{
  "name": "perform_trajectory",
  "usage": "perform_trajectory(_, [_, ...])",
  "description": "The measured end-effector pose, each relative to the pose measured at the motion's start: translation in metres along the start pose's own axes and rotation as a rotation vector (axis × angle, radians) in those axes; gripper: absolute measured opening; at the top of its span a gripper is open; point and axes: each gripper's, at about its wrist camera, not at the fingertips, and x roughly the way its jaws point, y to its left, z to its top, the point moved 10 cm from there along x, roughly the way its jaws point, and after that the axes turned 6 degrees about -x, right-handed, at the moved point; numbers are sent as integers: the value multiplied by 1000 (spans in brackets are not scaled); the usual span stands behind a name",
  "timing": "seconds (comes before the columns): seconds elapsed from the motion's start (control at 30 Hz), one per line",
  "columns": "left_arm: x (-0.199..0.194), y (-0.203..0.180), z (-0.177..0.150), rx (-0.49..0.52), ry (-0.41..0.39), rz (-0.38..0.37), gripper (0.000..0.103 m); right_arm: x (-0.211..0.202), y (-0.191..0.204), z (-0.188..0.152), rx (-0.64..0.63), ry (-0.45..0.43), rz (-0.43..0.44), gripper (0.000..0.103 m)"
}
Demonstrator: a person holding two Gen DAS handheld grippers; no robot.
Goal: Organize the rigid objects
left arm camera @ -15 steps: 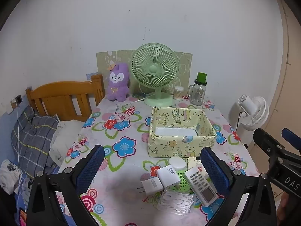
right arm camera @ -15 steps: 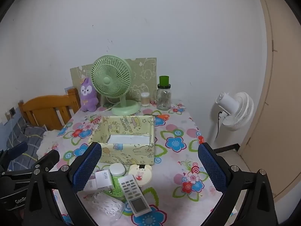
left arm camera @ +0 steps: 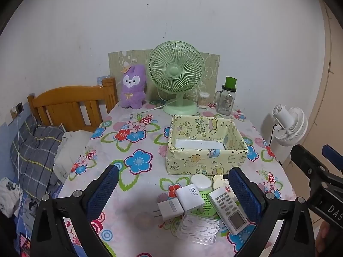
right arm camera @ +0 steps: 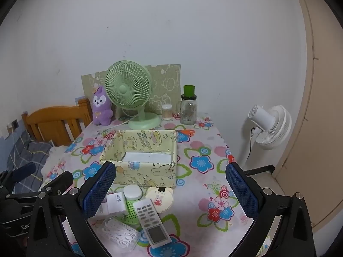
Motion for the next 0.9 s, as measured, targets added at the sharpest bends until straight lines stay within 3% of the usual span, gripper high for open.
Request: perform_trajectory(0.9, [10,-14,-3,17,23,-48,103,4,-8,-8,22,6,-31,103])
